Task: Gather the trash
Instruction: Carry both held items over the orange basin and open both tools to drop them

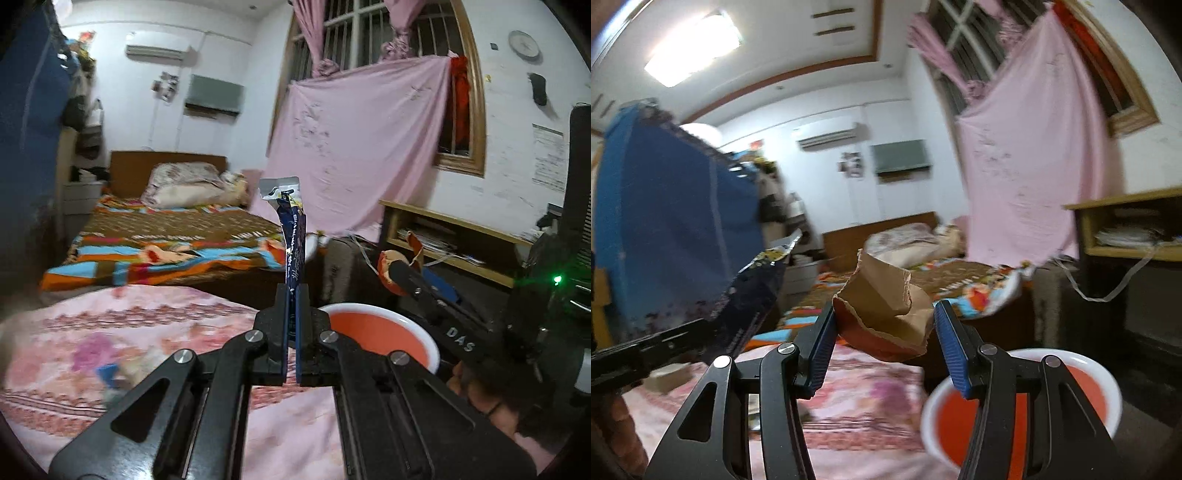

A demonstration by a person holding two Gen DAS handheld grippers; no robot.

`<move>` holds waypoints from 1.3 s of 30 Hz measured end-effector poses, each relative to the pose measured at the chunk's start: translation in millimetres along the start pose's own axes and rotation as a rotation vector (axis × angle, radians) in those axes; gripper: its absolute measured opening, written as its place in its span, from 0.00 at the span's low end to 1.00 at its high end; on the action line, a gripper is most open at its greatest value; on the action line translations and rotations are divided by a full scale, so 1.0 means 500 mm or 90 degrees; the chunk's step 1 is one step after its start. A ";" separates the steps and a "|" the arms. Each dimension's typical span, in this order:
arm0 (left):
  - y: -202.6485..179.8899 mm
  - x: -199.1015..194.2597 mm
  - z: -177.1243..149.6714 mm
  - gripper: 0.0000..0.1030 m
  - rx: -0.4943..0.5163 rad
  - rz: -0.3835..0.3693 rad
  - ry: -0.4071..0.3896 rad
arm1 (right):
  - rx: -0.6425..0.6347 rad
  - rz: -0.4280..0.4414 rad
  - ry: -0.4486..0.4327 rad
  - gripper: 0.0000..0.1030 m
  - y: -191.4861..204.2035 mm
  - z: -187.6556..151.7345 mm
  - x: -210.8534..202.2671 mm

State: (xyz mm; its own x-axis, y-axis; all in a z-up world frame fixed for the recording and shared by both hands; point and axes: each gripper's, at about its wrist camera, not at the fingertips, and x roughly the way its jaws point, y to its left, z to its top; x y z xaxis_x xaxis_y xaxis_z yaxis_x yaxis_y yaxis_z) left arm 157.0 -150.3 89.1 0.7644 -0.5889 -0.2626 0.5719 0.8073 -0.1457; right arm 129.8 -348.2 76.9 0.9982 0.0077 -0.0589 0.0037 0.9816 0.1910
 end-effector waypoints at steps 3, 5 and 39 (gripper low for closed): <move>-0.026 0.048 -0.004 0.00 -0.002 -0.026 0.033 | 0.031 -0.050 0.018 0.50 -0.048 -0.010 0.008; -0.039 0.079 -0.007 0.00 -0.007 -0.040 0.058 | 0.049 -0.074 0.034 0.50 -0.072 -0.020 0.008; -0.050 0.226 -0.059 0.18 -0.124 -0.041 0.225 | 0.130 -0.140 0.135 0.68 -0.167 -0.068 0.031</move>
State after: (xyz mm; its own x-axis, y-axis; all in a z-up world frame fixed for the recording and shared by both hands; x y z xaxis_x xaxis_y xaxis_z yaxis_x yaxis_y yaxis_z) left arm 220.3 -236.1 34.9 0.5600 -0.6159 -0.5541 0.5222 0.7816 -0.3410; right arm 143.2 -423.5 26.5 0.9376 -0.1390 -0.3186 0.2503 0.9061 0.3411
